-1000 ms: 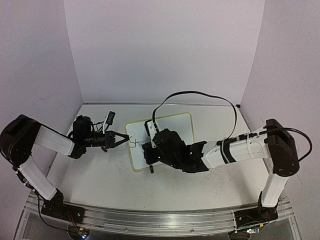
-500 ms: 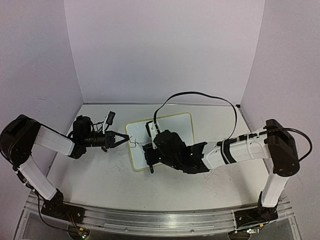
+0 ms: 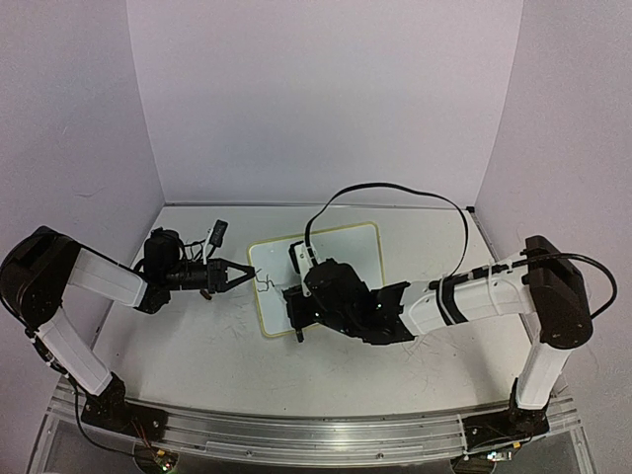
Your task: Write a sentence on the whiteboard
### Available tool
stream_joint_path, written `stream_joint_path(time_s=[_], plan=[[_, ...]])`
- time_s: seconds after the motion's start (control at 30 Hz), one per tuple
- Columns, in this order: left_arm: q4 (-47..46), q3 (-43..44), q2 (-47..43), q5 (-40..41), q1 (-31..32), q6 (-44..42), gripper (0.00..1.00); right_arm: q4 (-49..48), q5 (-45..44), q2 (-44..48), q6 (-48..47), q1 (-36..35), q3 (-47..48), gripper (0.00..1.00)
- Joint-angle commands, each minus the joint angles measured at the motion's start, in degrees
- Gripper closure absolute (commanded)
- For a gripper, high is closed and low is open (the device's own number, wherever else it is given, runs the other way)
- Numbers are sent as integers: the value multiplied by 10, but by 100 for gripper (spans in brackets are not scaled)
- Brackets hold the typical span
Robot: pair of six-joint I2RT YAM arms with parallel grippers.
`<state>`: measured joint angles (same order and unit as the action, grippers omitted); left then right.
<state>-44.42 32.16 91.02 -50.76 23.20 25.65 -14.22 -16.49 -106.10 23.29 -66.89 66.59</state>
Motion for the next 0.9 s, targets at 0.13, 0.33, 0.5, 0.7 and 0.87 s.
stream_joint_path(time_s=[0.13,0.33,0.5,0.7,0.87], plan=[[-5,-3,-11,-37,7,11,100,20,-8,11,3,4,-2,100],[-6,-3,-10,-36,7,11,100,19,-5,13,8,3,-7,100],[-6,-2,-10,-37,7,11,100,19,-5,14,10,3,-9,100],[-6,-4,-12,-36,7,10,100,20,-4,14,10,2,-9,100],[-6,-5,-13,-36,6,11,100,20,-8,13,7,1,-6,100]])
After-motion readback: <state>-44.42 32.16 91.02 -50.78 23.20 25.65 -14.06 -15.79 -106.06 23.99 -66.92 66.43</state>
